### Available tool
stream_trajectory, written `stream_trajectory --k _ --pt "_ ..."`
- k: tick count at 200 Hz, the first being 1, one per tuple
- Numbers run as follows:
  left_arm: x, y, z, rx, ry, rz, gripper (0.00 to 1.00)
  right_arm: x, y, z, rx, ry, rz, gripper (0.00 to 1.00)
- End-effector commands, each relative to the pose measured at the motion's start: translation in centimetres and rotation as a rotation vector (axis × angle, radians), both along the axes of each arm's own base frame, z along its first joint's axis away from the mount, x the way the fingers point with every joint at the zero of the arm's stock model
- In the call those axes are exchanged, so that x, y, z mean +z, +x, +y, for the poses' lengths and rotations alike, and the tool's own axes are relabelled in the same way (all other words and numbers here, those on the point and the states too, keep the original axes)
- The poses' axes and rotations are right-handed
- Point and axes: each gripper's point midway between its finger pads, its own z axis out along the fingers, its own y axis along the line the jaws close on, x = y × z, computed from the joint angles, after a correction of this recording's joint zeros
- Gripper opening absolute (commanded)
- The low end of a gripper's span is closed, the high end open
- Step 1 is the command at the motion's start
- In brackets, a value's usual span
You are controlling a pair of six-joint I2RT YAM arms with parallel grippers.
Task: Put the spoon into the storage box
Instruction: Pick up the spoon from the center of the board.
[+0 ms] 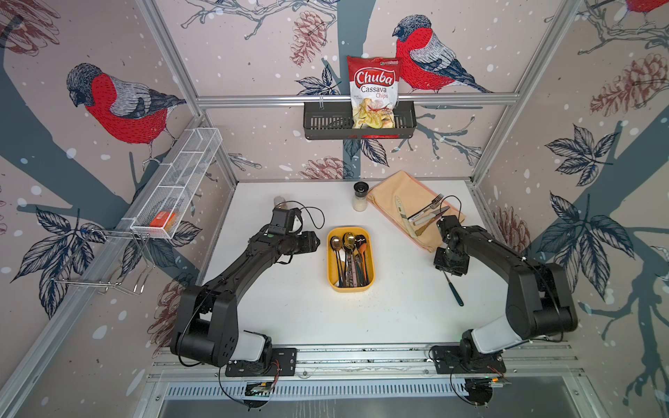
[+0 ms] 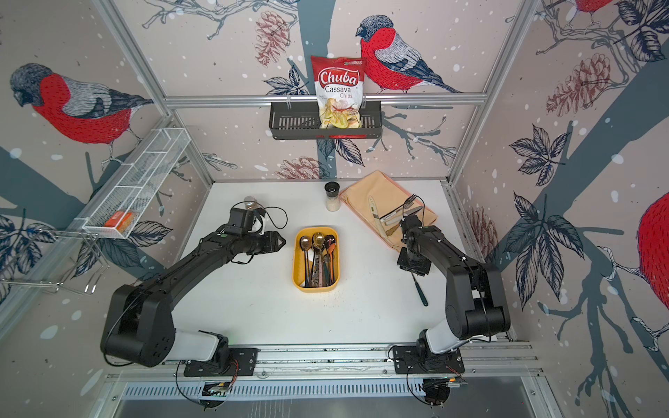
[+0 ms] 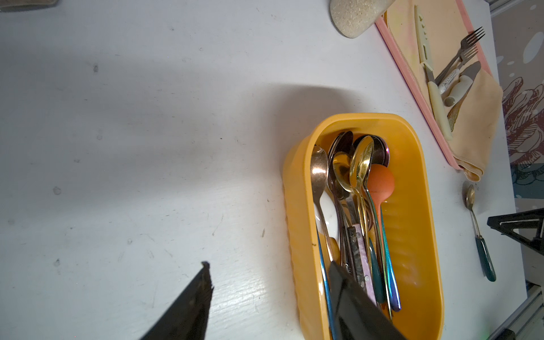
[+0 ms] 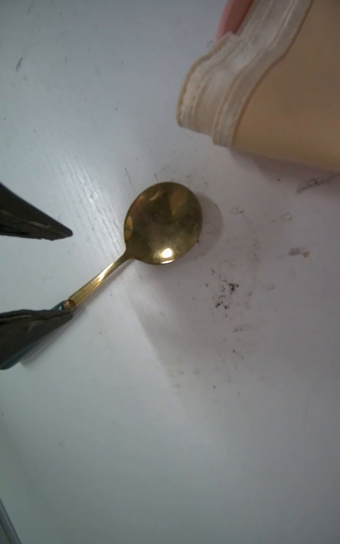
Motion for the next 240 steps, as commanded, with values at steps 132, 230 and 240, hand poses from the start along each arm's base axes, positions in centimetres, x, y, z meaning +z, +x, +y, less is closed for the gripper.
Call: stream_trajectory --k 132,230,240 --pt "-1.6 -0.5 0.0 -0.008 0.007 0.033 0.65 -3.2 -3.6 -0.4 -0.116 0.12 0.08 0.42" --pt "-2.0 -0.5 -0.1 -0.007 0.002 0.04 0.65 -3.8 -6.0 2.2 -0.1 0.196 0.163 0.37" --pt "-2.1 -0.5 -0.1 -0.006 0.002 0.041 0.65 -4.0 -6.2 2.3 -0.097 0.191 0.172 0.35"
